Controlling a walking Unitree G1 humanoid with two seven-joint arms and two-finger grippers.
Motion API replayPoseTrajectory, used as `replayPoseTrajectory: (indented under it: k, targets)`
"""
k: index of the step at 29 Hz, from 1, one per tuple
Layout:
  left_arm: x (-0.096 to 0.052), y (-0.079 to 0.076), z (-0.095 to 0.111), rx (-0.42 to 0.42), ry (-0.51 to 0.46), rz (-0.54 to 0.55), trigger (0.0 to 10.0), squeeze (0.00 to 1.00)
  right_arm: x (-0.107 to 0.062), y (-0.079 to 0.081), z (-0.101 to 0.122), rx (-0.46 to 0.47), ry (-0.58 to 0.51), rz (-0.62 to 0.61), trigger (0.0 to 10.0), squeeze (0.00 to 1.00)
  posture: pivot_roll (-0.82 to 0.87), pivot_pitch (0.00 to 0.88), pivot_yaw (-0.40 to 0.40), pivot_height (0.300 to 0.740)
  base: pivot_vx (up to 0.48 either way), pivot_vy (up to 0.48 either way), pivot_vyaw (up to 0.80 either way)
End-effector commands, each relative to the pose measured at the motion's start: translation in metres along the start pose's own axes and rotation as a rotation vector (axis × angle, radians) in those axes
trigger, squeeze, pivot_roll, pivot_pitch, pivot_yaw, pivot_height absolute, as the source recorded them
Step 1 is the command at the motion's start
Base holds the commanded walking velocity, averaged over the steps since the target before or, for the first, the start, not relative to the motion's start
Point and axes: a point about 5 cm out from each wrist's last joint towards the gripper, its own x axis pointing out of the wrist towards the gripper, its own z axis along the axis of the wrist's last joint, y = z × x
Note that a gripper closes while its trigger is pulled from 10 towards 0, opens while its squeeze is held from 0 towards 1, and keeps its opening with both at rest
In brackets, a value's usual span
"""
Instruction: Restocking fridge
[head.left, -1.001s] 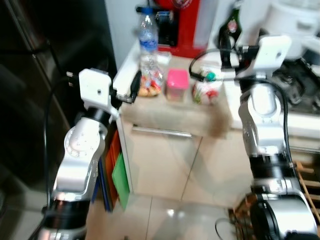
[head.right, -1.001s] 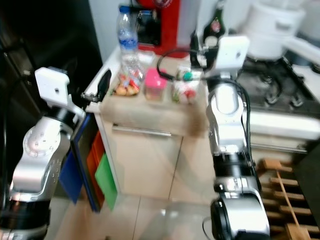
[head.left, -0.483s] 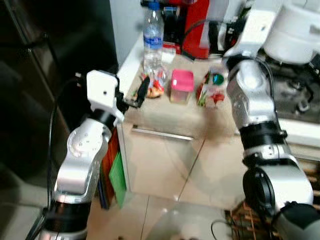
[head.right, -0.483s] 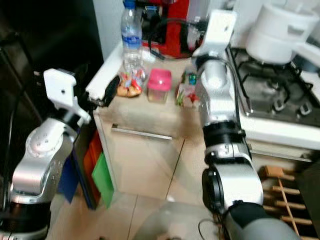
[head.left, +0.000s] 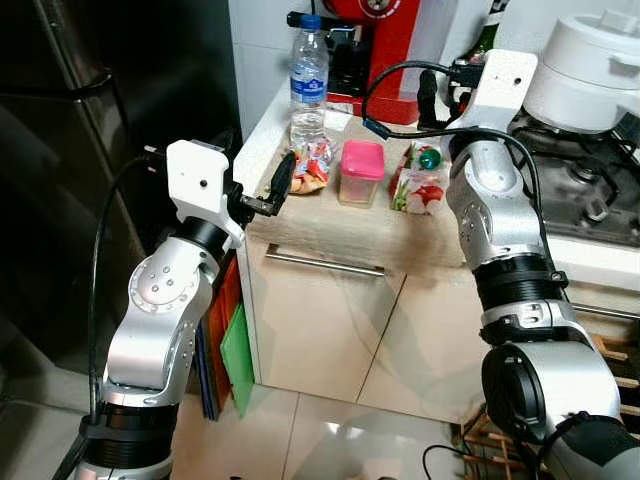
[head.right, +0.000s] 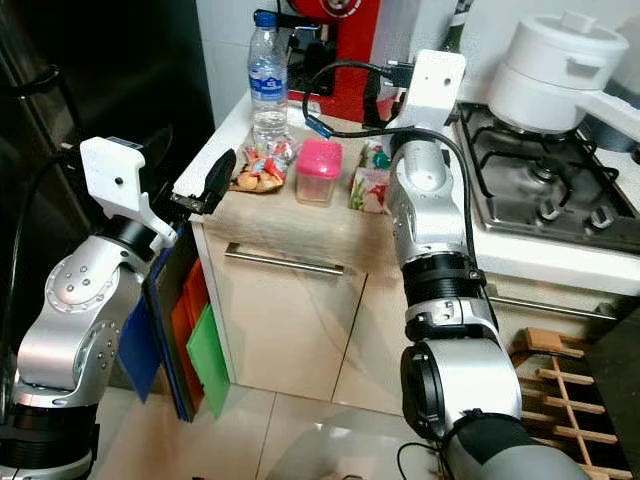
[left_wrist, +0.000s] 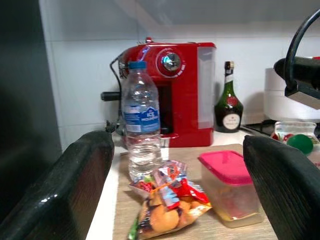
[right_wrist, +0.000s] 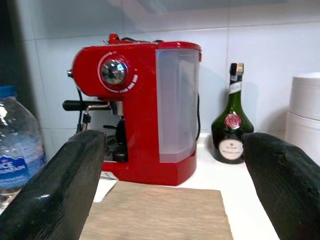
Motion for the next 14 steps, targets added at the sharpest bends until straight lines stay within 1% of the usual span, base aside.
replayPoseTrajectory:
  k: [1, 2, 6, 7, 8, 9, 11, 12, 14]
  targets:
    - [-0.001, 0.000, 0.002, -0.004, -0.002, -0.005, 10.0, 0.00, 0.000, 0.000, -0.006, 0.002, 0.031, 0.003, 10.0, 1.00, 0.04, 0.000, -0.024, 0.740, 0.000, 0.000, 0.00]
    - [-0.001, 0.000, 0.002, -0.004, -0.002, -0.005, 10.0, 0.00, 0.000, 0.000, -0.006, 0.002, 0.031, 0.003, 10.0, 1.00, 0.04, 0.000, -0.024, 0.740, 0.000, 0.000, 0.00]
    - [-0.003, -0.001, 0.001, -0.008, 0.003, -0.008, 10.0, 0.00, 0.003, -0.001, -0.015, 0.002, 0.097, 0.006, 10.0, 1.00, 0.04, 0.000, -0.028, 0.740, 0.000, 0.000, 0.00]
    - [-0.004, -0.002, 0.001, -0.008, 0.007, -0.010, 10.0, 0.00, 0.003, 0.000, -0.016, 0.009, 0.111, 0.006, 10.0, 0.43, 0.04, 0.000, -0.029, 0.740, 0.000, 0.000, 0.00]
    - [-0.004, -0.002, 0.001, -0.008, 0.007, -0.010, 10.0, 0.00, 0.003, 0.000, -0.016, 0.009, 0.111, 0.006, 10.0, 0.43, 0.04, 0.000, -0.029, 0.740, 0.000, 0.000, 0.00]
    - [-0.005, -0.002, 0.000, -0.007, 0.012, -0.011, 10.0, 0.00, 0.002, 0.004, -0.017, 0.028, 0.123, 0.013, 10.0, 0.00, 0.05, 0.000, -0.031, 0.740, 0.000, 0.000, 0.00]
    - [-0.005, -0.002, 0.000, -0.007, 0.012, -0.011, 10.0, 0.00, 0.002, 0.004, -0.017, 0.028, 0.123, 0.013, 10.0, 0.00, 0.05, 0.000, -0.031, 0.740, 0.000, 0.000, 0.00]
    - [-0.005, -0.001, 0.000, -0.005, 0.014, -0.012, 10.0, 0.00, 0.000, 0.008, -0.020, 0.038, 0.138, 0.012, 10.0, 0.00, 0.05, 0.000, -0.032, 0.740, 0.000, 0.000, 0.00]
    - [-0.005, -0.001, 0.000, -0.004, 0.015, -0.013, 10.0, 0.00, -0.001, 0.010, -0.023, 0.051, 0.159, 0.006, 10.0, 0.00, 0.05, 0.000, -0.032, 0.740, 0.000, 0.000, 0.00]
